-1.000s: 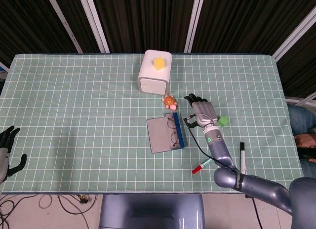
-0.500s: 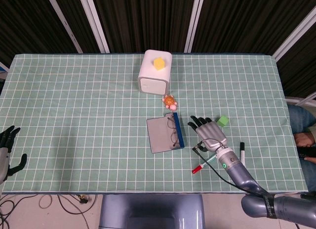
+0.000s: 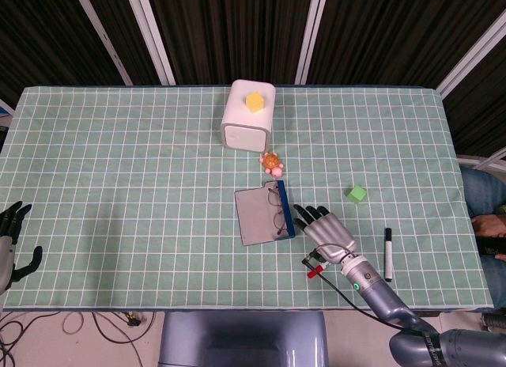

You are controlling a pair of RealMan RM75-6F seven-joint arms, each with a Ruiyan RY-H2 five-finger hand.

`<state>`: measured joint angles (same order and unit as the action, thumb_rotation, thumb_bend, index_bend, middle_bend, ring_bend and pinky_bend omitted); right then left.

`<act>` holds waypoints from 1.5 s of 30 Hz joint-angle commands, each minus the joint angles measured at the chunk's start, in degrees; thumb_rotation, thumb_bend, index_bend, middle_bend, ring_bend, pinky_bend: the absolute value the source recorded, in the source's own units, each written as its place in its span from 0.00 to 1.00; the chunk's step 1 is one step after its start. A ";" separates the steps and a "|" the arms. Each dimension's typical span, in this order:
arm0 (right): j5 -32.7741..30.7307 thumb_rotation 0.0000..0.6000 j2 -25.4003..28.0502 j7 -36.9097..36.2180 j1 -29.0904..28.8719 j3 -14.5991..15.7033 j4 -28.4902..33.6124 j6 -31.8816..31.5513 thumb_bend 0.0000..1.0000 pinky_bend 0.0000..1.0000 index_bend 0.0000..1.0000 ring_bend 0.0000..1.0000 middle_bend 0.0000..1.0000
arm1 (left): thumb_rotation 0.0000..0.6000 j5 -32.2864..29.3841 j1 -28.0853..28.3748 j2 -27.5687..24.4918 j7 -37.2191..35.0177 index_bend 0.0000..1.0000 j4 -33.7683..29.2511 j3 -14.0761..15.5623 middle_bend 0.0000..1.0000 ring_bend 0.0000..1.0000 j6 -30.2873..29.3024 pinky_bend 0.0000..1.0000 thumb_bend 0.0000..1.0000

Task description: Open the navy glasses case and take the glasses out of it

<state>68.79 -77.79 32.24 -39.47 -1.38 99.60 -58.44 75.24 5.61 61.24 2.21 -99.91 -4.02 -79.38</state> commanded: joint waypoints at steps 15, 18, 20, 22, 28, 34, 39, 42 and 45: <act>-0.03 1.00 -4.21 1.59 -0.18 -0.15 -1.21 0.90 0.28 0.23 0.26 0.15 0.08 | 1.00 -0.31 -0.01 0.04 0.15 0.05 -0.08 -0.12 0.00 0.00 -0.04 0.00 0.44; -0.47 1.00 -5.10 2.01 -0.33 -0.21 -1.92 1.24 0.28 0.23 0.26 0.15 0.08 | 1.00 -0.37 -0.02 0.05 0.15 0.05 -0.08 -0.15 0.00 0.00 -0.04 0.00 0.44; -0.55 1.00 -5.49 2.16 -0.35 -0.19 -2.14 1.33 0.28 0.23 0.26 0.15 0.08 | 1.00 -0.33 -0.02 0.07 0.16 0.05 -0.04 -0.16 0.00 0.00 -0.09 0.00 0.44; -0.54 1.00 -5.78 2.29 -0.32 -0.10 -2.33 1.35 0.28 0.23 0.26 0.15 0.08 | 1.00 -0.39 -0.03 0.06 0.12 0.05 -0.04 -0.17 0.00 0.00 -0.07 0.00 0.44; -1.21 1.00 -6.30 2.95 -0.25 0.15 -2.90 1.67 0.28 0.23 0.26 0.14 0.08 | 1.00 -0.38 -0.03 0.04 0.11 0.05 -0.07 -0.19 0.00 0.00 -0.11 0.00 0.44; -1.65 1.00 -6.55 3.38 -0.08 0.52 -3.36 1.89 0.28 0.23 0.26 0.14 0.08 | 1.00 -0.44 -0.03 0.04 0.15 0.05 -0.11 -0.25 0.00 0.00 -0.15 0.00 0.44; -2.35 1.00 -6.27 3.73 0.01 0.51 -3.48 2.00 0.28 0.23 0.26 0.14 0.08 | 1.00 -0.44 -0.08 0.05 0.16 0.05 -0.11 -0.25 0.00 0.00 -0.22 0.00 0.44; -2.65 1.00 -5.36 3.75 0.09 0.62 -3.21 2.17 0.28 0.23 0.26 0.14 0.08 | 1.00 -0.40 -0.07 0.04 0.17 0.05 -0.09 -0.21 0.00 0.00 -0.17 0.00 0.44; -3.51 1.00 -4.27 3.78 0.05 0.68 -3.05 2.73 0.28 0.23 0.26 0.14 0.08 | 1.00 -0.27 -0.04 0.08 0.21 0.05 -0.11 -0.13 0.00 0.00 -0.11 0.00 0.44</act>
<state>65.60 -82.42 35.98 -39.41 -0.75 96.46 -55.94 74.95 5.56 61.31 2.42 -100.01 -4.16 -79.48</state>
